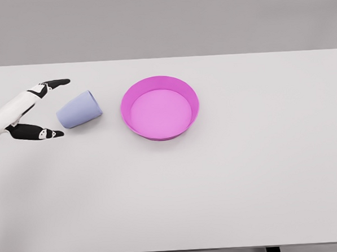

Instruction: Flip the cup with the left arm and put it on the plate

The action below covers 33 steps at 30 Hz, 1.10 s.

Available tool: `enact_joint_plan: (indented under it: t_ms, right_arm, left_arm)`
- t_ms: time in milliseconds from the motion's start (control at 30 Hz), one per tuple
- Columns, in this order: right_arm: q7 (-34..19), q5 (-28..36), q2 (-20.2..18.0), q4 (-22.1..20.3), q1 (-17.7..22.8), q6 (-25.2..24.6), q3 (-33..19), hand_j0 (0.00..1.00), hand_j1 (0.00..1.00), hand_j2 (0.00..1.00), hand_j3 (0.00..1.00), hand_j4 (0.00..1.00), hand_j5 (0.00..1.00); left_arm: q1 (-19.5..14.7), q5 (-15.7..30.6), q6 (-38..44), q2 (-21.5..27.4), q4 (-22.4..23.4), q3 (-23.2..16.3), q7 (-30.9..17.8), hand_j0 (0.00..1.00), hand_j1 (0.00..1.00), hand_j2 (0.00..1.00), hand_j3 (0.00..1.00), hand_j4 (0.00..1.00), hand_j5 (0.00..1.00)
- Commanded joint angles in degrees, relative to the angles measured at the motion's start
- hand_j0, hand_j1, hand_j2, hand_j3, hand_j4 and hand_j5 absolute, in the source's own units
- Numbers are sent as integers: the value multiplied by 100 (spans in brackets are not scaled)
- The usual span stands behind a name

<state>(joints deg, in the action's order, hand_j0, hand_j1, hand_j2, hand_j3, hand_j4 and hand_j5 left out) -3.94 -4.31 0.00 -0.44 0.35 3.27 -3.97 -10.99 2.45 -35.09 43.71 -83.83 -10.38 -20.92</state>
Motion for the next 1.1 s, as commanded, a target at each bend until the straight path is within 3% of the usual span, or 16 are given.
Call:
enact_joint_plan:
  t_ms: [0, 167, 267, 433, 500, 667, 900, 1067]
  right_arm:
    - [-1, 9, 0, 9, -9, 7, -51, 100, 100, 100, 100, 100, 100]
    - [-1, 0, 0, 0, 44, 7, -16, 100, 100, 100, 100, 100, 100]
    - [-1, 0, 0, 0, 44, -2, -7, 100, 100, 100, 100, 100, 100]
    - [-1, 0, 0, 0, 44, 7, -7, 100, 100, 100, 100, 100, 100]
    - [-1, 0, 0, 0, 44, 7, -7, 100, 100, 100, 100, 100, 100]
    - [-1, 0, 0, 0, 44, 7, -7, 100, 100, 100, 100, 100, 100]
    - [-1, 0, 0, 0, 44, 7, -7, 100, 100, 100, 100, 100, 100]
    - [-1, 0, 0, 0, 44, 7, -7, 100, 100, 100, 100, 100, 100]
  left_arm:
    - [0, 45, 9, 6, -2, 9, 0, 100, 100, 100, 100, 100, 100]
    - [0, 36, 9, 24, 7, 27, 0, 100, 100, 100, 100, 100, 100]
    - [-26, -333, 9, 68, 24, 71, 0, 100, 100, 100, 100, 100, 100]
    - [-18, -509, 9, 138, 50, 80, -78, 100, 100, 100, 100, 100, 100]
    - [-53, -527, 9, 120, 86, 106, -263, 100, 100, 100, 100, 100, 100]
    - [-53, -386, 9, 33, 33, 694, -325, 100, 100, 100, 100, 100, 100]
    - [-9, -439, 9, 6, -28, 607, -334, 100, 100, 100, 100, 100, 100]
    - [-9, -527, 9, 6, -116, 545, -1291, 100, 100, 100, 100, 100, 100]
